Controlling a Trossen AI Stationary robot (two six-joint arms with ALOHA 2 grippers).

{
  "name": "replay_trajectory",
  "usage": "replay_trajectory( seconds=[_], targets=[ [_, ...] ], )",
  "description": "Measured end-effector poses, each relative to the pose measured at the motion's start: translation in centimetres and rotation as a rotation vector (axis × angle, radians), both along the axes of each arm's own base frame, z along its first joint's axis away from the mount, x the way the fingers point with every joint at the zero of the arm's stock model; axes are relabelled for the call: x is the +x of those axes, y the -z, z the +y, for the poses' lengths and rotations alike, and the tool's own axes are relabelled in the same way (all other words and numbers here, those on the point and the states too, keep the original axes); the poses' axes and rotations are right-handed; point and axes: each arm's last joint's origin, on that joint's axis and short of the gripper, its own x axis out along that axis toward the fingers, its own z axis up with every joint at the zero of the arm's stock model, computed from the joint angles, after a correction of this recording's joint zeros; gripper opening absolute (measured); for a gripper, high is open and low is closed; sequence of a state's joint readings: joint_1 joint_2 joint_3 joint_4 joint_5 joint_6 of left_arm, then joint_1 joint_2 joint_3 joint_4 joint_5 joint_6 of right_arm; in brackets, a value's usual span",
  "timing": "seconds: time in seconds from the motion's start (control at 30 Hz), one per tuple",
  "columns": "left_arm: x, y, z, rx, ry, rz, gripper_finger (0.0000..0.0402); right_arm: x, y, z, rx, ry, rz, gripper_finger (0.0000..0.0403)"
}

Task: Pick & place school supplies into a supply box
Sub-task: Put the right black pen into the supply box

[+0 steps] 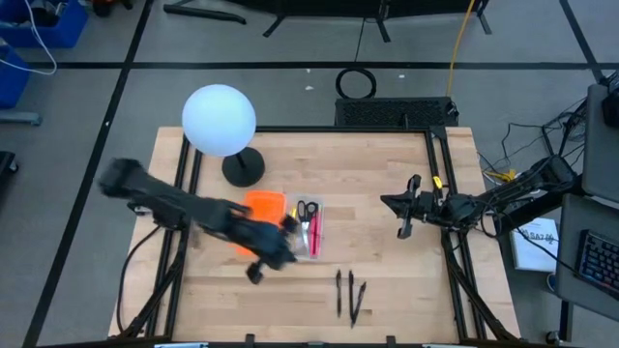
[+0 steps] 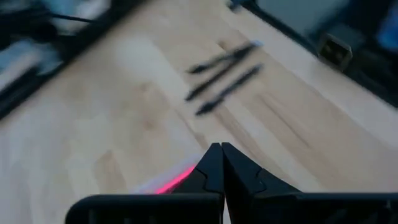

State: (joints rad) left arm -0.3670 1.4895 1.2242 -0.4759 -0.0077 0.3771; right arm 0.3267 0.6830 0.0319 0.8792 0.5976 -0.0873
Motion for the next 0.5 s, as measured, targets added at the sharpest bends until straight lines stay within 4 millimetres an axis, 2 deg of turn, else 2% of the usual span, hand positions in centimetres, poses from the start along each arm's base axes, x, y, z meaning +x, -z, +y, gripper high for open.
replay_trajectory(
  seconds=[0.13, 0.3, 0.4, 0.5],
  targets=[
    [-6.3, 1.6, 2.0, -0.147, -0.169, -0.192, 0.0002, 0.0, -0.1, 0.0, 0.049, -0.008, -0.026, 0.0000],
    [-12.7, 5.7, 4.2, -0.179, -0.385, -0.408, 0.0003, 0.0, -0.2, 0.0, 0.052, -0.007, -0.033, 0.0000],
    [-15.1, 7.5, 5.4, -0.191, -0.496, -0.542, 0.0002, -0.1, -0.3, 0.0, 0.053, -0.007, -0.042, 0.0000],
    [-16.6, 9.0, 6.3, -0.190, -0.526, -0.590, 0.0004, -0.1, -0.4, 0.0, 0.047, -0.005, -0.047, 0.0000]
  ],
)
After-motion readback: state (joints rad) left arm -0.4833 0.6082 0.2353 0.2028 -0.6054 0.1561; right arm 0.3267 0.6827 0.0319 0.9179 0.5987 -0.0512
